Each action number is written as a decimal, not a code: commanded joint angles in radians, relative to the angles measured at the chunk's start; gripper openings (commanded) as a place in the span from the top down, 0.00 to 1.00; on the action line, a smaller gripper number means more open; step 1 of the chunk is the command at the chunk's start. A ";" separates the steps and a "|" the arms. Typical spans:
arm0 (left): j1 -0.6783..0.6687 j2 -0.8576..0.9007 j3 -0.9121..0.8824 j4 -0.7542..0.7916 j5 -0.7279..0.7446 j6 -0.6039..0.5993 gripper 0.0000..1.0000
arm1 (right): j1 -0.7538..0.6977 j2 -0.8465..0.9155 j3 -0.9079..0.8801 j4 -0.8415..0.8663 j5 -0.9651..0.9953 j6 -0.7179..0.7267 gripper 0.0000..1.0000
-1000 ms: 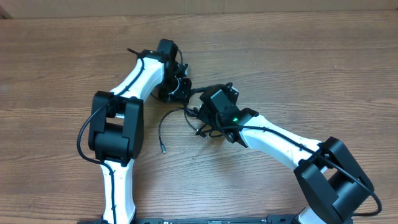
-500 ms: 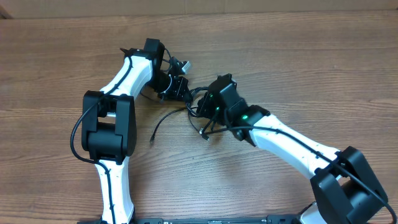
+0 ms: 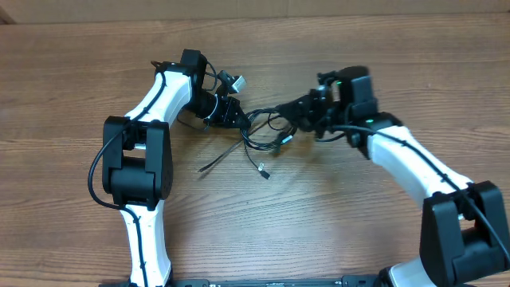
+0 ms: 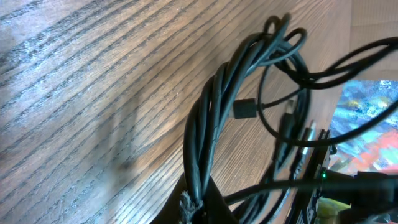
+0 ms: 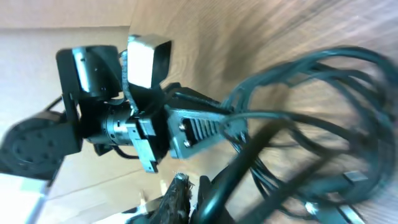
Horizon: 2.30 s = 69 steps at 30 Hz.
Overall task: Untangle cables
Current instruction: 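Pull the right gripper rightward, drawing a cable out of the bundle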
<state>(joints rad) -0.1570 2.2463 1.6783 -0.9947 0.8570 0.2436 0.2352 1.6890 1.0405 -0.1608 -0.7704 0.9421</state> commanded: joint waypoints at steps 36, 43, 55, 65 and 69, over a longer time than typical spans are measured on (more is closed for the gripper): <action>-0.005 0.020 0.026 0.017 -0.132 -0.069 0.96 | -0.141 -0.028 -0.001 -0.554 0.594 -0.167 0.90; -0.030 0.020 0.026 0.027 -0.137 -0.069 0.96 | -0.139 -0.028 -0.001 -0.561 0.594 -0.166 0.78; -0.055 0.020 0.026 0.042 -0.222 -0.121 0.96 | -0.069 -0.028 -0.001 -0.578 0.566 -0.257 0.00; -0.055 0.020 0.026 0.041 -0.256 -0.140 0.96 | -0.060 -0.027 -0.001 -0.626 0.916 -0.267 0.00; -0.055 0.020 0.026 0.041 -0.259 -0.140 0.96 | -0.061 -0.026 -0.001 -0.642 0.970 -0.267 0.00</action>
<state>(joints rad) -0.2066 2.2463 1.6787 -0.9535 0.6151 0.1139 0.1772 1.6878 1.0401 -0.8028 0.0906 0.6830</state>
